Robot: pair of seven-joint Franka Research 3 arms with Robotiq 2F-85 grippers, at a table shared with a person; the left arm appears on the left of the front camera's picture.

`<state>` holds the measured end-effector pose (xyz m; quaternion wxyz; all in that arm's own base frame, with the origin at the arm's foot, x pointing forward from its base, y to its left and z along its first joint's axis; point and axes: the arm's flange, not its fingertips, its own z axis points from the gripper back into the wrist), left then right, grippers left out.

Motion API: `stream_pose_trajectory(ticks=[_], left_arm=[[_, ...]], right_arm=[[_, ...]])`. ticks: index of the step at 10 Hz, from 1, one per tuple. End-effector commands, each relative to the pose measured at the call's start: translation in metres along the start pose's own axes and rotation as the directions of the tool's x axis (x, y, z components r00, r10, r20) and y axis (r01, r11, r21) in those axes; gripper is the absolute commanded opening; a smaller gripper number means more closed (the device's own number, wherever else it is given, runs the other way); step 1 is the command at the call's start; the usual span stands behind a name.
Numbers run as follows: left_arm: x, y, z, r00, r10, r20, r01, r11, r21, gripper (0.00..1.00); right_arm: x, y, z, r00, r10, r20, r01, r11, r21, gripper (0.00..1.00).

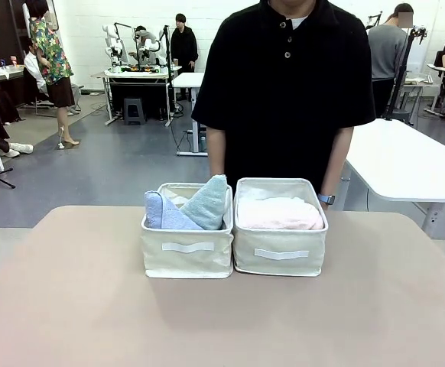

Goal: Sort the towels based on their folding style.
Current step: Pick up another triangle-folded towel from the table and place it in the left Fabric basket.

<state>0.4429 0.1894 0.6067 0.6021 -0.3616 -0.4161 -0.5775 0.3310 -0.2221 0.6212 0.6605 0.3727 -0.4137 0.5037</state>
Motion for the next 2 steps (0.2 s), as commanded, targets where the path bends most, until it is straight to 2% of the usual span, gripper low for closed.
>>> stream_pose_trajectory(ticks=[1, 2], left_arm=[[0.0003, -0.0024, 0.0004, 1.000, -0.022, 0.013, 0.022, 1.000, 0.001, 1.00], [0.0003, -0.0024, 0.0004, 1.000, -0.022, 0.013, 0.022, 1.000, 0.001, 1.00]], right_arm=[[-0.0023, -0.0006, 0.0025, 1.000, 0.019, -0.010, -0.019, 1.000, 0.012, 1.00], [-0.0023, -0.0006, 0.0025, 1.000, 0.019, -0.010, -0.019, 1.000, 0.012, 1.00]])
